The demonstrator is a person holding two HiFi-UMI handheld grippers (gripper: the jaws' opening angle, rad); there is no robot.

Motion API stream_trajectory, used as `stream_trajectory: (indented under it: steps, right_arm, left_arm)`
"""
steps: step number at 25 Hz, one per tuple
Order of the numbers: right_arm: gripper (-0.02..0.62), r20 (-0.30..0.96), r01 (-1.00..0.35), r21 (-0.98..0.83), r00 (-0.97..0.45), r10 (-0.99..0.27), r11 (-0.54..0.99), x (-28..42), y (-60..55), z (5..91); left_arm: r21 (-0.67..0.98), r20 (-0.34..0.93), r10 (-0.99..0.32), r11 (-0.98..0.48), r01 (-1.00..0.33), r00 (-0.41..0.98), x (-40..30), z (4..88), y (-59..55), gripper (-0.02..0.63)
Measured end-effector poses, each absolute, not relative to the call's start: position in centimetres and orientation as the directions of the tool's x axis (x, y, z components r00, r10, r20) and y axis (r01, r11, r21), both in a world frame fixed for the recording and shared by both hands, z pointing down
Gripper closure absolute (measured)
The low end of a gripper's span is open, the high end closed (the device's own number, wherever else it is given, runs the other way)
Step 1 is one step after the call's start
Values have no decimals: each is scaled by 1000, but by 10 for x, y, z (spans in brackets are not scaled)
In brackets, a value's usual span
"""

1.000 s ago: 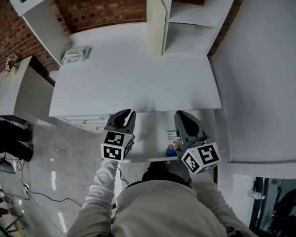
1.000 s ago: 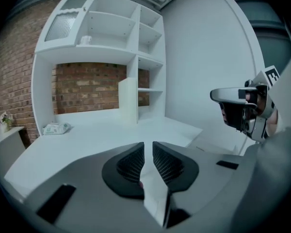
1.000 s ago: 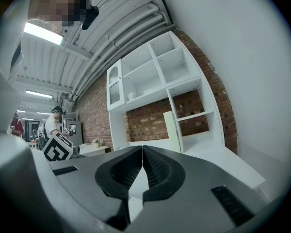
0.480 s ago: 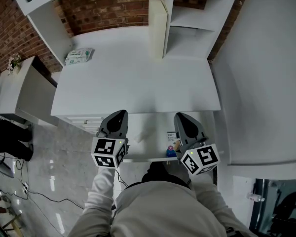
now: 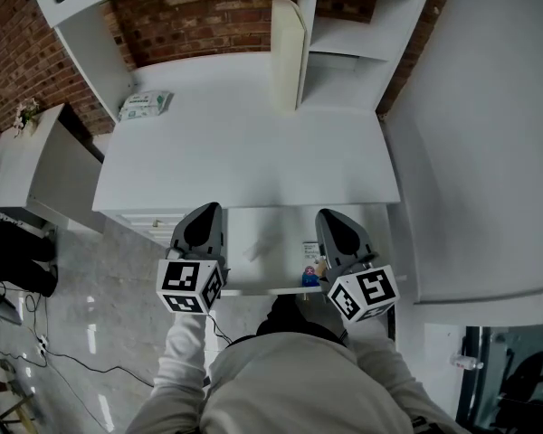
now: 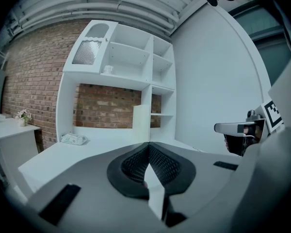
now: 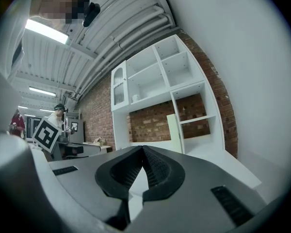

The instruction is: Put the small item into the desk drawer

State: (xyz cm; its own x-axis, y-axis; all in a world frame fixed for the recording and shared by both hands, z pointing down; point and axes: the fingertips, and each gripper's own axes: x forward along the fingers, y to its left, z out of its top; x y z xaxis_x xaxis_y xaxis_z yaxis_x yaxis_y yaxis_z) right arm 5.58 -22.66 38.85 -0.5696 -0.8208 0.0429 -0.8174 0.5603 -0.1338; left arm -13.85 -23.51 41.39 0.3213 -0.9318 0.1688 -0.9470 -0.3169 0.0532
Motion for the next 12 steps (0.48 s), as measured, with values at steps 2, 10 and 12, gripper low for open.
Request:
stream_trajectory:
  steps: [2, 10, 12]
  right_arm:
    - [569, 42, -819, -132, -567, -823, 558, 57, -225, 388]
    - [569, 64, -826, -106, -561, -826, 553, 54, -218, 391]
    - [569, 63, -826, -98, -562, -824, 556, 53, -216, 390]
  left_arm:
    - [59, 163, -935, -310, -949, 315, -140, 412, -233, 588]
    - [56, 168, -930, -323, -945, 328, -140, 413, -223, 588]
    - [54, 164, -930, -325, -944, 329, -141, 412, -222, 589]
